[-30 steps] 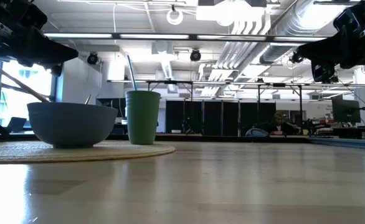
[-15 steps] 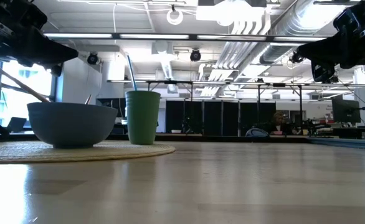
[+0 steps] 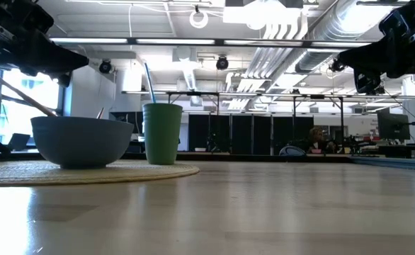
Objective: Pick & Place Utensil
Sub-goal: Return to Home Position
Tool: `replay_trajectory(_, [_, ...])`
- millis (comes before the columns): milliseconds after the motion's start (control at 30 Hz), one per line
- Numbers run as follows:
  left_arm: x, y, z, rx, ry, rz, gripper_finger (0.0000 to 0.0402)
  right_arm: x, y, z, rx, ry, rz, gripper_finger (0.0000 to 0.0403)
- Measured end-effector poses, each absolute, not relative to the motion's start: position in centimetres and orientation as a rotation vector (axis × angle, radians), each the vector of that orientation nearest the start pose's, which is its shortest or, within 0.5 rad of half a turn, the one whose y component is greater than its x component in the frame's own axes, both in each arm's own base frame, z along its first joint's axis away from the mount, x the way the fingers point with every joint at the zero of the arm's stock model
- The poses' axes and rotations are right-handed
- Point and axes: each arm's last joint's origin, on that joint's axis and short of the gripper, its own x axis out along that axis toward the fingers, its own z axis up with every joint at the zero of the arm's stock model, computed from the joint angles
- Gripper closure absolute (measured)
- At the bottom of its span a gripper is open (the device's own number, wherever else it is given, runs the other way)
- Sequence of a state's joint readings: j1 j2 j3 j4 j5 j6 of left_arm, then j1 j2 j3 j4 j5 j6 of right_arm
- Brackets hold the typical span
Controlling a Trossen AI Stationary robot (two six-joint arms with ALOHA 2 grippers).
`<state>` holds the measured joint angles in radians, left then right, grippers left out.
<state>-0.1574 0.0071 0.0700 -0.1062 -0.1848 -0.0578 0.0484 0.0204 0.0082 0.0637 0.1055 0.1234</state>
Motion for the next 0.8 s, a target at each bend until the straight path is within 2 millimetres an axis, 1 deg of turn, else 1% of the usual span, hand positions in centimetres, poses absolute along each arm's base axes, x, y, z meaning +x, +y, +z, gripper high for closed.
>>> replay_trajectory(800, [9.25, -0.93, 17.65, -0.05, 0.042, 0.028, 0.0401, 9.82, 0.17, 17.08, 0.127, -0.055, -0.054, 0.0396])
